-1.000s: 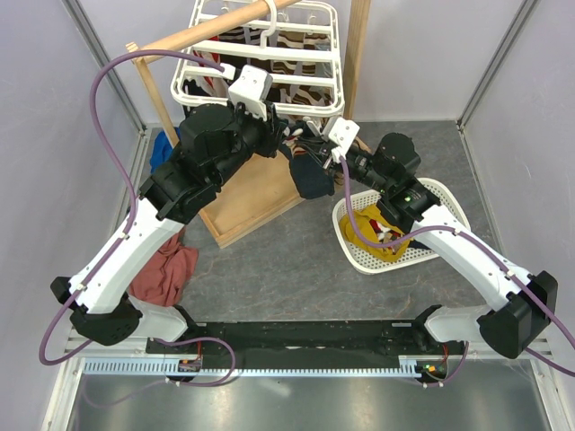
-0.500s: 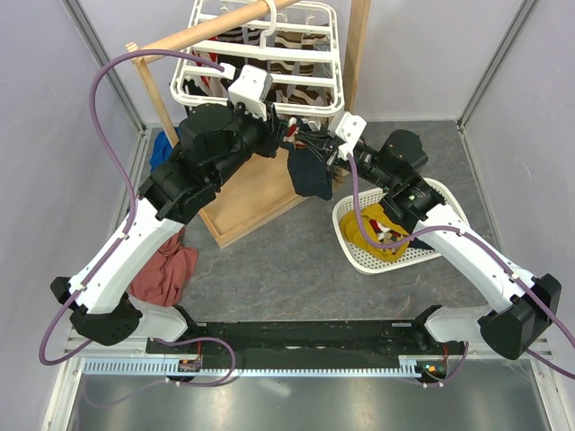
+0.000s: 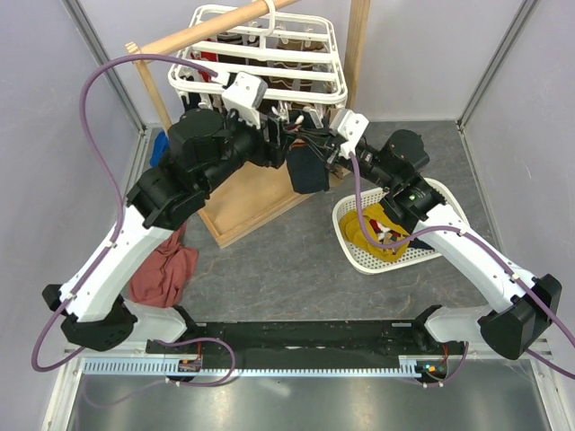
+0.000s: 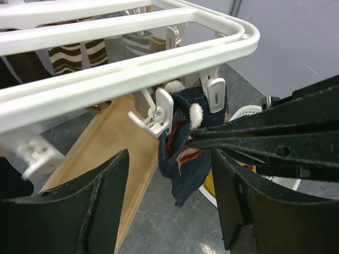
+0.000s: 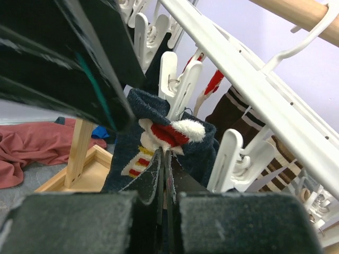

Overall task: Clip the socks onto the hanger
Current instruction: Clamp the sock onto the hanger, then open the clamp at the hanger.

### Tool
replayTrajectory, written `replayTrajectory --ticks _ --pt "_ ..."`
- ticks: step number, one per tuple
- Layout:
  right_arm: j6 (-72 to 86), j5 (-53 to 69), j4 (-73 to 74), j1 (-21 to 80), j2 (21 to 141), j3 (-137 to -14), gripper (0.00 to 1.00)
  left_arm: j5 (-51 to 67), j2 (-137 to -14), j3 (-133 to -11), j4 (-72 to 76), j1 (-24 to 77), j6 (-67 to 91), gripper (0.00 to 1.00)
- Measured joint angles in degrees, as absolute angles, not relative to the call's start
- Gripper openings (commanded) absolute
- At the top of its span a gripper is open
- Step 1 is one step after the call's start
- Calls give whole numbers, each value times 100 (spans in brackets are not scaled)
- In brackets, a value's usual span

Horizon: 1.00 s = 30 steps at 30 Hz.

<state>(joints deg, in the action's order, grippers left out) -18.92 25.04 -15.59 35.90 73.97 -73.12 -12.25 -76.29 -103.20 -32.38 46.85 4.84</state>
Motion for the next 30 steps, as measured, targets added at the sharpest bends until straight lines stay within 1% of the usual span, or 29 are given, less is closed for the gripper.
replayTrajectory --ticks 2,3,5,6,9,13,14,20,24,30 --pt "-1844 2482 -1588 3590 7397 -7312 11 -1181 -7448 -10276 -3273 4685 519 73" --pt "-1815 2456 -1588 3590 7395 -7312 20 -1168 -7352 -10259 -3291 4685 537 73" --pt "-1750 2425 -1588 3590 7391 -7312 27 -1157 -7137 -10191 -3264 4685 567 74" --pt "-1728 2403 -1588 3590 7387 -7312 36 -1157 -6997 -10130 -3256 4685 587 74" --pt "-1634 2314 -1594 3590 7358 -7312 54 -1170 -6558 -9887 -3221 4685 617 75" --pt "-1531 2193 -1627 3590 7249 -7310 65 -1330 -6034 -9522 -3083 4685 615 75" --pt "-1509 2174 -1629 3590 7212 -7310 69 -1398 -5924 -9419 -3048 4683 615 75" --pt "-1291 1999 -1629 3605 6956 -7225 83 -1892 -5741 -9161 -2919 4628 574 72" --pt "-1066 1841 -1557 3605 6718 -7067 87 -2123 -5933 -9107 -2832 4571 517 70" --pt "-642 1669 -1402 3605 6329 -6807 89 -2351 -6438 -9098 -2582 4534 357 64"
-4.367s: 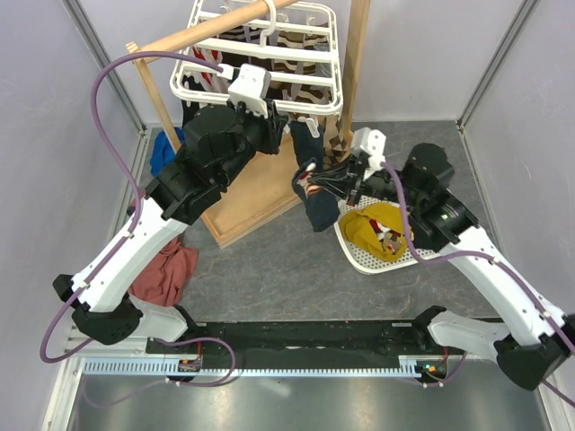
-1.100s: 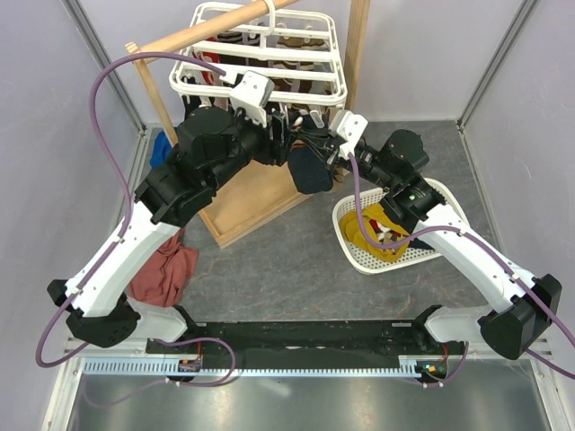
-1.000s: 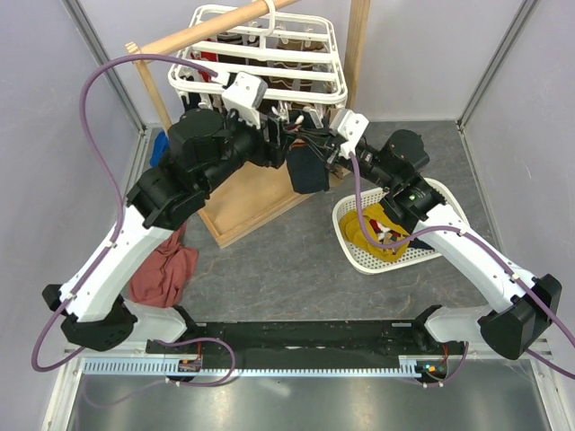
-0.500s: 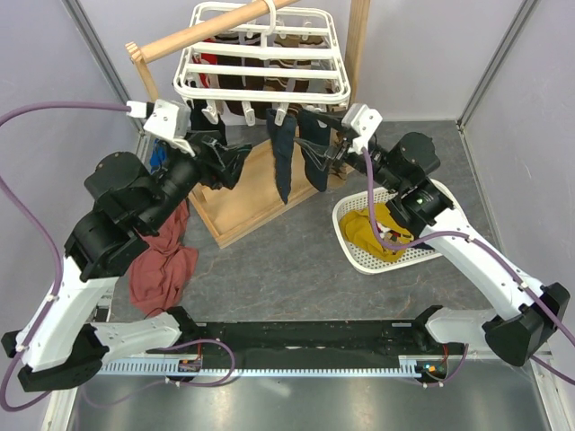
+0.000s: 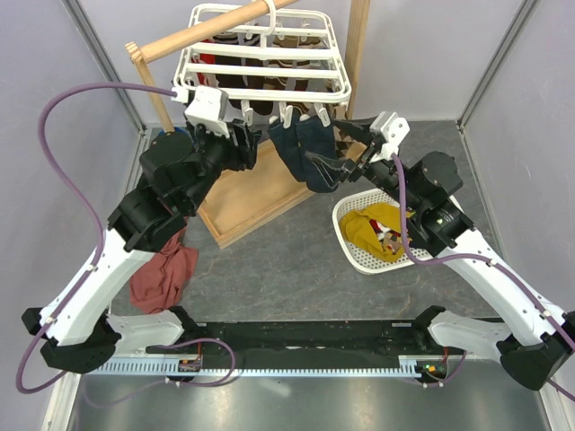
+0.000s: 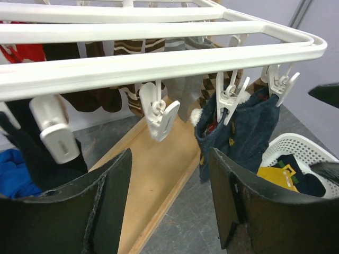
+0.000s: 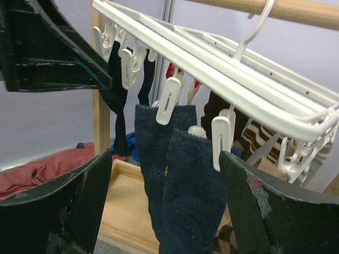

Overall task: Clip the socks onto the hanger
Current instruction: Open the clamp at the hanger.

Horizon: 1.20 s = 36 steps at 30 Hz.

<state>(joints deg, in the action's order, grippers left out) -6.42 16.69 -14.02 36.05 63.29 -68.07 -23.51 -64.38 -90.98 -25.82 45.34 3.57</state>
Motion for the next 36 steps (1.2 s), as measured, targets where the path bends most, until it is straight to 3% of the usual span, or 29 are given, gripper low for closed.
replayTrajectory --ticks 19,23,29,36 --pt "-209 1415 -1323 4154 5896 -5977 93 -3022 -7175 -9411 -2084 4534 51 42" --pt "-331 1251 -1415 4480 5986 -5946 93 -3234 -7175 -9450 -2080 4532 43 20" --pt "-504 1044 -1634 4869 6274 -5946 93 -3227 -7124 -9476 -2130 4534 21 2" --pt "-519 967 -2117 5037 6733 -5948 93 -2659 -6949 -9511 -2429 4532 167 2"
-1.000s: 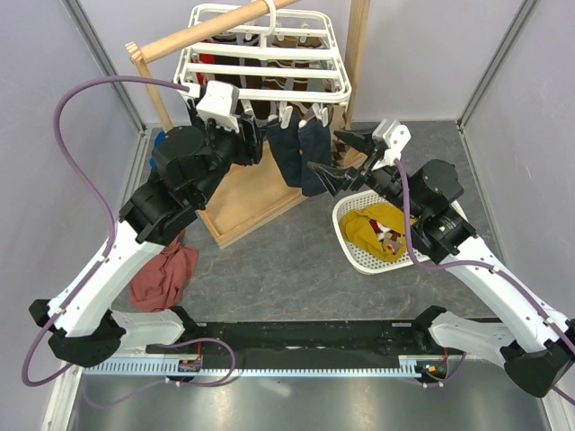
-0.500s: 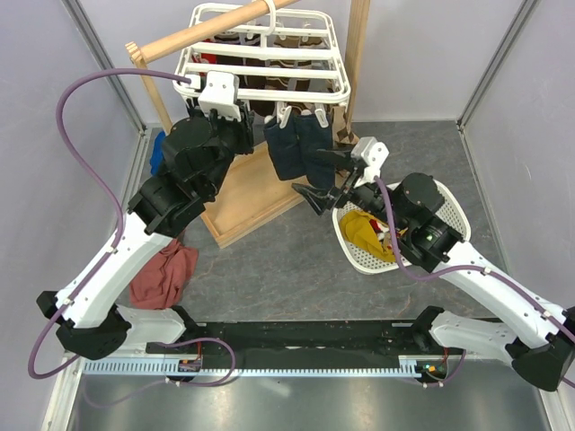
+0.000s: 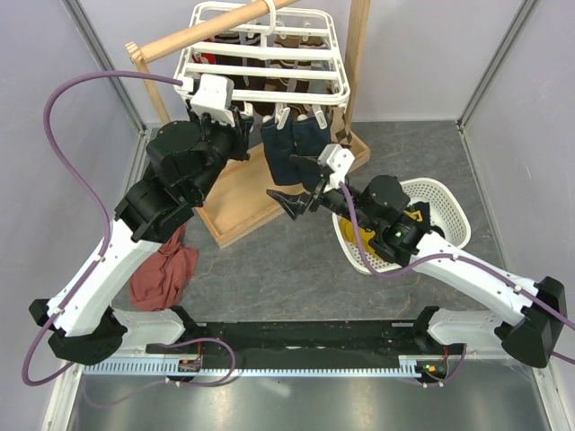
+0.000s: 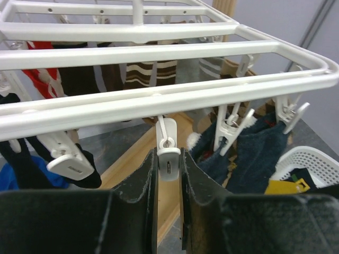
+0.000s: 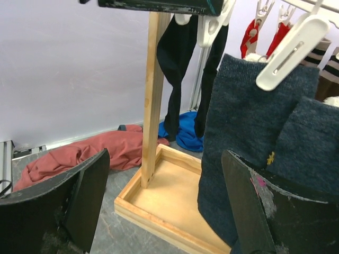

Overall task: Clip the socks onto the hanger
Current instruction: Open the clamp at the hanger.

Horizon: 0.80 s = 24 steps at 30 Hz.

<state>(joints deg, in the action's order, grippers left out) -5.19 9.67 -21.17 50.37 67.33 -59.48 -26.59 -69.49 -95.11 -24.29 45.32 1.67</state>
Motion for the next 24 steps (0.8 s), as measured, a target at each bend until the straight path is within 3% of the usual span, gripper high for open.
replayTrajectory --ticks 14,24 --pt "189 976 -3063 4921 7483 -6272 91 -1393 -6945 -9553 -2451 4493 593 2" --pt "1706 2626 -3476 3701 7583 -6661 90 -541 -7067 -9487 -1800 4427 600 2"
